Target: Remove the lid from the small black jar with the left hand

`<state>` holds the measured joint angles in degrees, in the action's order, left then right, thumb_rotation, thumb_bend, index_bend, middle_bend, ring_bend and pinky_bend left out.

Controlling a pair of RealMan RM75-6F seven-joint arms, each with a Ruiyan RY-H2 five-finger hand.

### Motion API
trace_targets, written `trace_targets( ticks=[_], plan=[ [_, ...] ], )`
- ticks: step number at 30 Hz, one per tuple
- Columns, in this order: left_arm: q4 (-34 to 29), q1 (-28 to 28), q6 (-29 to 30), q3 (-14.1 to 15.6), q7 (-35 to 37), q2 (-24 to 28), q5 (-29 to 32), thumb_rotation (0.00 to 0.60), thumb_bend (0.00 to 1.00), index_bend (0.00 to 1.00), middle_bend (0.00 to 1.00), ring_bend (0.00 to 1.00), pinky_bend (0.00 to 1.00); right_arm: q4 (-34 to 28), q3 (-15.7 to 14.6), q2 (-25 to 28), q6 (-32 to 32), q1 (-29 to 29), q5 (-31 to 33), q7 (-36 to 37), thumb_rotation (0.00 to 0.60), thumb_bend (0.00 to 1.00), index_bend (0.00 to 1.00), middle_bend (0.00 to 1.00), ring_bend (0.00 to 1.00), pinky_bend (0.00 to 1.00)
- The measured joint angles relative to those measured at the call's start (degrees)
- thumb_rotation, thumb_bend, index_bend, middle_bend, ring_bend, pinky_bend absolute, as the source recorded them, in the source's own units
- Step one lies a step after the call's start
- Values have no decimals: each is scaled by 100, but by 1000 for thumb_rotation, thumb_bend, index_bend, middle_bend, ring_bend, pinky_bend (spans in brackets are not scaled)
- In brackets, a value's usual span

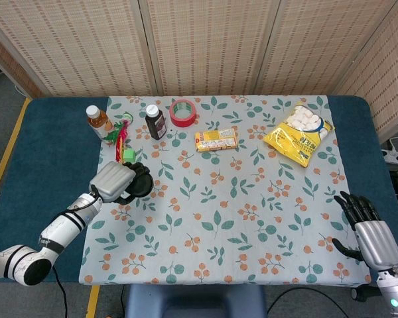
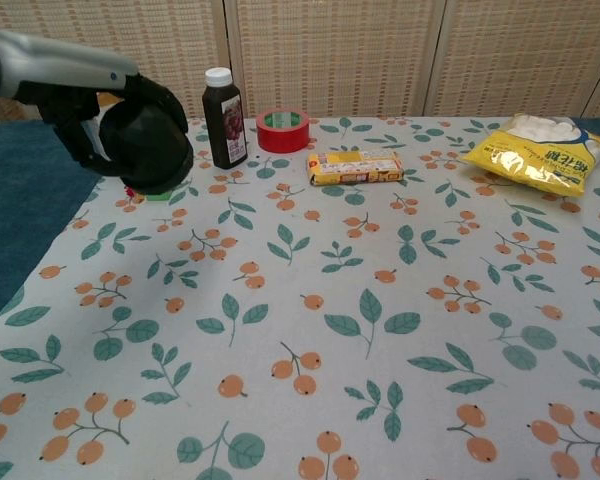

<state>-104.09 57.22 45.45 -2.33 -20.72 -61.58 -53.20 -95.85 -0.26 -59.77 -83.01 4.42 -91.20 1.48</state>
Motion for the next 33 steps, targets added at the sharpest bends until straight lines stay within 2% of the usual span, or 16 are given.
trace_targets(
  ticks=[5,9,13,18,21,23,25,28,33],
  plan=[
    [1058,-116,-446,266,129,-815,19,600,810,736,783,657,904,3,38,-50,-1,-11,109,-200,600,152,0,0,0,0],
    [1446,-199,-345,165,306,-890,-132,600,808,734,783,657,905,-8,48,-38,-57,-35,104,-143,600,151,0,0,0,0],
    [905,-332,43,-161,689,-457,-416,600,807,734,783,657,906,-3,60,-25,-127,-64,94,-116,600,151,0,0,0,0],
    [-205,-527,112,-443,1984,-58,-1023,600,801,734,782,657,906,-1,39,-37,-72,-48,77,-140,600,151,0,0,0,0],
    [-261,-562,-10,-447,2679,-83,-1185,600,802,734,782,657,908,-10,35,-30,-116,-67,63,-146,600,151,0,0,0,0],
    [23,-538,-119,-391,2851,-137,-1108,600,812,734,782,658,910,-20,34,-12,-158,-91,55,-146,600,151,0,0,0,0],
    [367,-499,-172,-319,2775,-200,-903,600,824,734,783,659,914,-28,31,4,-177,-106,51,-146,600,151,0,0,0,0],
    [812,-407,-155,-184,2191,-307,-316,600,827,734,782,660,912,-31,31,-4,-167,-106,58,-178,600,151,0,0,0,0],
    [934,-247,163,4,143,-434,727,600,825,734,781,660,912,-35,14,-35,-59,-56,41,-216,600,152,0,0,0,0]
  ],
)
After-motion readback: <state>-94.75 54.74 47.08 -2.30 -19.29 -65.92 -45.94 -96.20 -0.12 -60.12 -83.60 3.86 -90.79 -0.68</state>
